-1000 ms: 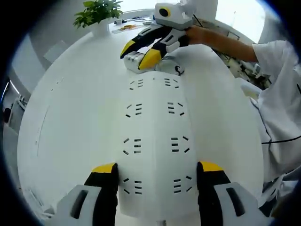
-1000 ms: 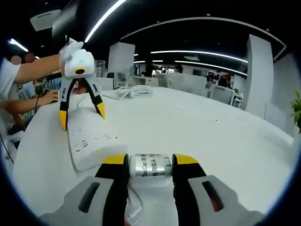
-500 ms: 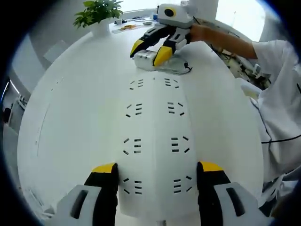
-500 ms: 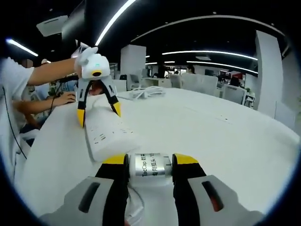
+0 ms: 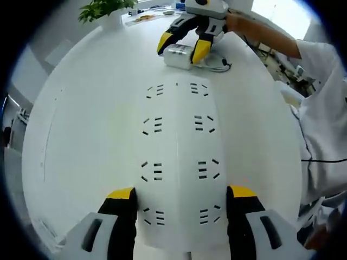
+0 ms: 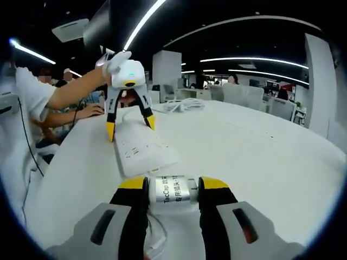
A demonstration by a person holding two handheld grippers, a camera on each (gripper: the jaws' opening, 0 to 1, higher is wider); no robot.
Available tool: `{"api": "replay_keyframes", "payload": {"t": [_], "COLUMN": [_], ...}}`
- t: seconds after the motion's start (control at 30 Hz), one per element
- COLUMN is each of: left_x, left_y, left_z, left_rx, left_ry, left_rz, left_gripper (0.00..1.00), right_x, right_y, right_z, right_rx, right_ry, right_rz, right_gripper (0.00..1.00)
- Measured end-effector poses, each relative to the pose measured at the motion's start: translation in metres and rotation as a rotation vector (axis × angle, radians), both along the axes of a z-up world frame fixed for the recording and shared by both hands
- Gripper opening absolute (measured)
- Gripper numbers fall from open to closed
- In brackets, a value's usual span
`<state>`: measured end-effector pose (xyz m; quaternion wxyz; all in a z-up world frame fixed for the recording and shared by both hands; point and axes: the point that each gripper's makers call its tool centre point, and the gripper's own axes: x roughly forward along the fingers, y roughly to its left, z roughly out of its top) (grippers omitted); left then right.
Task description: Straighten the power strip on the desk, plug the charger into it
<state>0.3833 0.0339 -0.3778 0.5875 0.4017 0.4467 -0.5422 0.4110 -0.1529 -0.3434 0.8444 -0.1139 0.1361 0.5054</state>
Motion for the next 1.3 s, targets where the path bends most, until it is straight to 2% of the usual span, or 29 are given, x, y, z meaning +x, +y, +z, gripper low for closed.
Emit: {"api": "replay_keyframes", "payload": {"t": [0.33, 0.5, 0.6, 0.7, 0.73, 0.77, 0.83, 0.9, 0.93, 0.97, 1.0, 1.03, 1.13, 1.2, 1.23, 1.3], "left_x": [0.001, 0.0, 0.0, 0.0, 0.001, 0.001, 0.001, 0.001, 0.002, 0.002, 0.002, 0.002, 0.003, 0.003, 0.003, 0.004], "left_y": [0.001, 0.001, 0.001, 0.001, 0.0, 0.0, 0.0, 0.0, 0.0, 0.0, 0.0, 0.0, 0.0, 0.0, 0.0, 0.0], "left_z": [0.001, 0.001, 0.002, 0.002, 0.002, 0.002, 0.002, 0.002, 0.002, 0.002, 0.002, 0.002, 0.002, 0.002, 0.001, 0.001], "left_rx": [0.007, 0.003, -0.005, -0.003, -0.003, -0.004, -0.005, 0.0, 0.001, 0.0, -0.005, -0.009, -0.015, -0.022, -0.026, -0.029], "left_ry": [0.0, -0.002, -0.001, -0.001, -0.001, -0.001, -0.002, -0.001, -0.002, -0.002, -0.002, -0.001, -0.001, -0.001, -0.001, -0.001], "left_rz": [-0.003, -0.005, -0.008, -0.018, -0.022, -0.023, -0.025, -0.025, -0.026, -0.028, -0.032, -0.035, -0.039, -0.04, -0.041, -0.043], "left_gripper": [0.68, 0.67, 0.67, 0.68, 0.68, 0.67, 0.68, 0.68, 0.68, 0.68, 0.68, 0.68, 0.68, 0.68, 0.68, 0.68], "right_x": [-0.003, -0.004, -0.008, -0.014, -0.016, -0.018, -0.023, -0.023, -0.022, -0.022, -0.023, -0.025, -0.028, -0.026, -0.023, -0.018], "right_y": [0.003, -0.006, -0.014, -0.025, -0.027, -0.032, -0.037, -0.049, -0.057, -0.058, -0.058, -0.057, -0.046, -0.035, -0.035, -0.029], "right_z": [0.0, 0.005, 0.015, 0.025, 0.028, 0.029, 0.03, 0.031, 0.028, 0.026, 0.026, 0.025, 0.023, 0.018, 0.012, 0.004], "right_rx": [0.007, -0.032, -0.023, -0.054, -0.041, -0.05, -0.06, -0.053, -0.054, -0.063, -0.055, -0.002, 0.098, 0.083, 0.043, 0.065], "right_ry": [0.014, 0.012, 0.001, -0.072, -0.081, -0.08, -0.086, -0.09, -0.077, -0.081, -0.082, -0.056, -0.025, -0.038, -0.052, -0.032], "right_rz": [0.037, -0.039, -0.147, -0.303, -0.361, -0.439, -0.517, -0.653, -0.751, -0.788, -0.821, -0.896, -1.004, -1.014, -1.055, -1.107], "right_gripper": [0.36, 0.41, 0.45, 0.46, 0.46, 0.46, 0.47, 0.46, 0.47, 0.48, 0.5, 0.51, 0.49, 0.49, 0.51, 0.54]}}
